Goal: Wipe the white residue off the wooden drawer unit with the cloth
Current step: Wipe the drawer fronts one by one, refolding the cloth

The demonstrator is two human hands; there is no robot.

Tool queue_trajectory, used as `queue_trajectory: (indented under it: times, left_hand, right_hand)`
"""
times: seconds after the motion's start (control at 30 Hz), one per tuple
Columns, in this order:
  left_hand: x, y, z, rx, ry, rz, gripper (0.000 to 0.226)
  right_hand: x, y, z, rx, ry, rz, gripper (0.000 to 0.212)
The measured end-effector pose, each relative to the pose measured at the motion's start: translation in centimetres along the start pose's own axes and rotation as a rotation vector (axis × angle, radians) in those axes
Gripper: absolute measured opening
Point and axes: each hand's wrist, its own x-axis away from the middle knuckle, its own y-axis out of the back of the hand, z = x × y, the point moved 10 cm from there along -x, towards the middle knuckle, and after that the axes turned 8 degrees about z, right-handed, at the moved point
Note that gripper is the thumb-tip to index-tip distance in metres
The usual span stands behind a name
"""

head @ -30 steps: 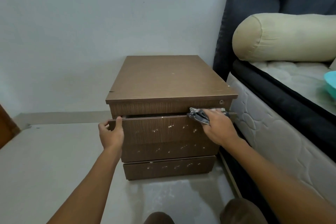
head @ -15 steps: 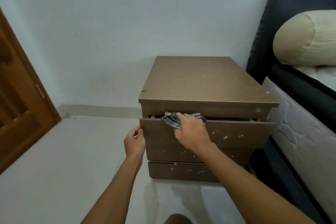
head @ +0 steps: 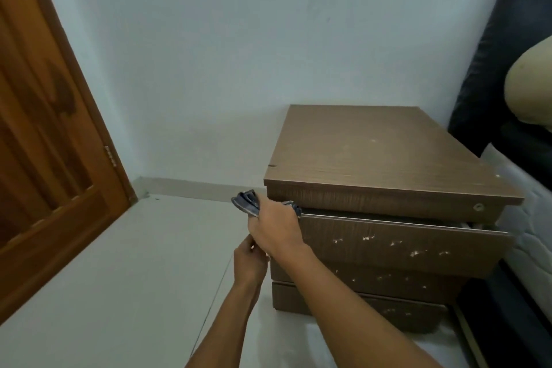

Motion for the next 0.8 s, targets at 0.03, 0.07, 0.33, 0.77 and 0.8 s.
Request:
queue_trajectory:
  times: [0.03,0.07,0.33,0.77,0.8]
  left_hand:
    - [0.1,0.0,-0.1,0.005,-0.006,0.006,0.017]
    - [0.1,0.0,-0.1,0.035,-0.005,0.016,0.015]
    - [-0.6,-0.4,0.6,0.139,0.032,0.09,0.028]
    - [-0.9,-2.4,0.2,-0.065,-0.088,0.165,0.035]
    - [-1.1,-2.7,0.3,-0.067,-0.073,0.172,0.04]
  right_hand:
    - [-0.4,-0.2,0.3,-0.03,-0.005,0.01,0.022]
    - [-0.8,-0.4,0.4,-0.061,-0.014,0.027,0.02]
    - [-2.3,-1.0,0.5,-0.65,-0.109,0.126,0.008]
    - [7.0,2.9,-10.2,-1.439,-0.44,-0.206,0.021]
    - [8.1,3.3,-11.3,-1.461,-0.468,-0.238,0.022]
